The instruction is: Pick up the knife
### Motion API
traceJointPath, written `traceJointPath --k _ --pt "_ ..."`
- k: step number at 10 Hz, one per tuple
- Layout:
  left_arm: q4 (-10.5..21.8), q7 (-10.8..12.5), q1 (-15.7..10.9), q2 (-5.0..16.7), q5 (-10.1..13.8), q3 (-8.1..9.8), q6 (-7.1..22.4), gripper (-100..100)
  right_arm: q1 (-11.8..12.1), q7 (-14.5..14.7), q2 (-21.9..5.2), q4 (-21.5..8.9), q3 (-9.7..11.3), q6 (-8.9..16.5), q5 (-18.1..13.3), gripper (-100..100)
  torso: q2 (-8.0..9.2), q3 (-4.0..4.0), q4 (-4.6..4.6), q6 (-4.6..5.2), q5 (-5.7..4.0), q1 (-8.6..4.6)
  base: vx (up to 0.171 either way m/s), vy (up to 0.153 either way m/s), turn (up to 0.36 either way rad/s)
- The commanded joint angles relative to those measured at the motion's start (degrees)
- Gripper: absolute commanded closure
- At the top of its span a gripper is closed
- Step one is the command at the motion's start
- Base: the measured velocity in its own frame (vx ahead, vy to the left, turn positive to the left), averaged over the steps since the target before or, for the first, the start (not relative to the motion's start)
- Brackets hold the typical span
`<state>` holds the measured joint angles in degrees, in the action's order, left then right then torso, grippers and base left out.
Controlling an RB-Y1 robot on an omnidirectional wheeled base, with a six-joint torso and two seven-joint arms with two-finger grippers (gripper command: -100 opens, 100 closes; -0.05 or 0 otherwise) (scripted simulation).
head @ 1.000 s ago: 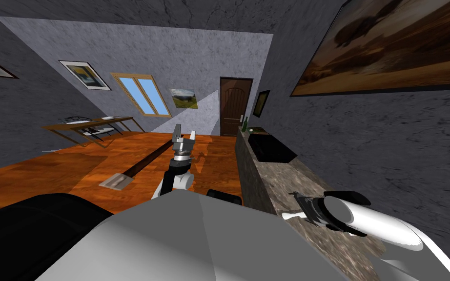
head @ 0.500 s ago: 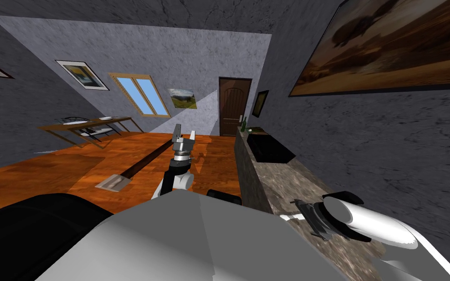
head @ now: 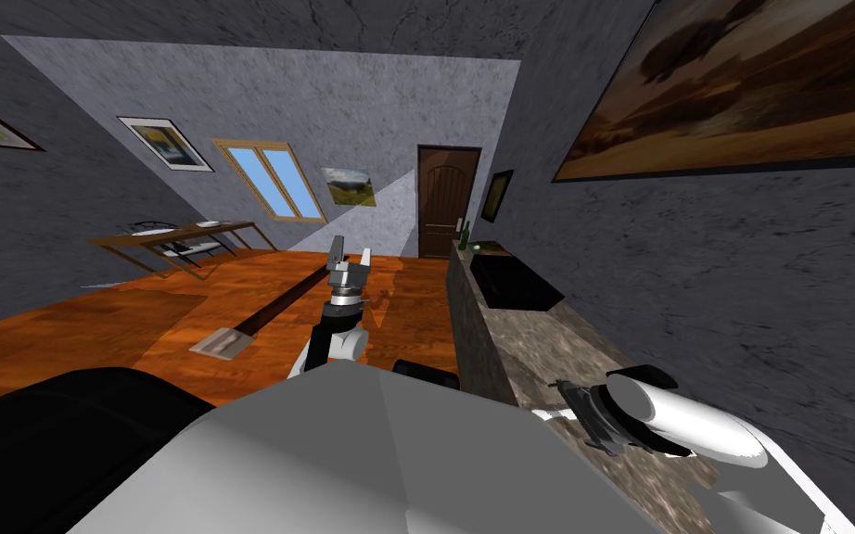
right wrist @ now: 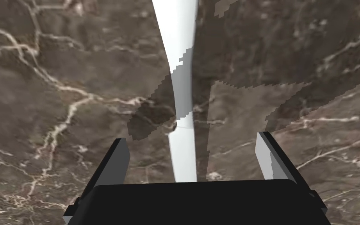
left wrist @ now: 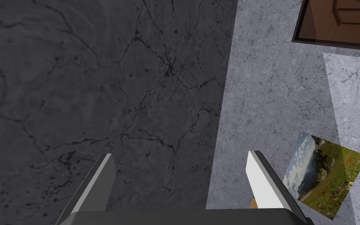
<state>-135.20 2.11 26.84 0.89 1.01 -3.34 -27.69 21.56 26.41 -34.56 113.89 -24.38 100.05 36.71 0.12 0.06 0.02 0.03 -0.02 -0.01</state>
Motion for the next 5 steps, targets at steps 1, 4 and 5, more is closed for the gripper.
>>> traceJointPath --k 1,4,5 --pt "0.0 0.0 0.0 0.0 0.0 0.00 0.0 0 0.0 0.0 0.0 0.0 0.0 0.0 0.0 -100 0.00 0.00 0.00 0.00 0.00 0.00 -0.011 -0.004 0.007" --pt "0.0 0.0 0.0 0.0 0.0 0.00 0.0 0 0.0 0.0 0.0 -0.1 0.0 -0.1 -0.1 100 -0.13 -0.07 -0.01 -0.06 -0.07 -0.01 -0.001 -0.001 -0.004" --pt "0.0 0.0 0.0 0.0 0.0 0.00 0.0 0 0.1 0.0 0.0 -0.1 0.0 -0.1 -0.1 100 -0.17 -0.09 -0.01 -0.06 -0.07 -0.04 0.000 0.000 0.000"
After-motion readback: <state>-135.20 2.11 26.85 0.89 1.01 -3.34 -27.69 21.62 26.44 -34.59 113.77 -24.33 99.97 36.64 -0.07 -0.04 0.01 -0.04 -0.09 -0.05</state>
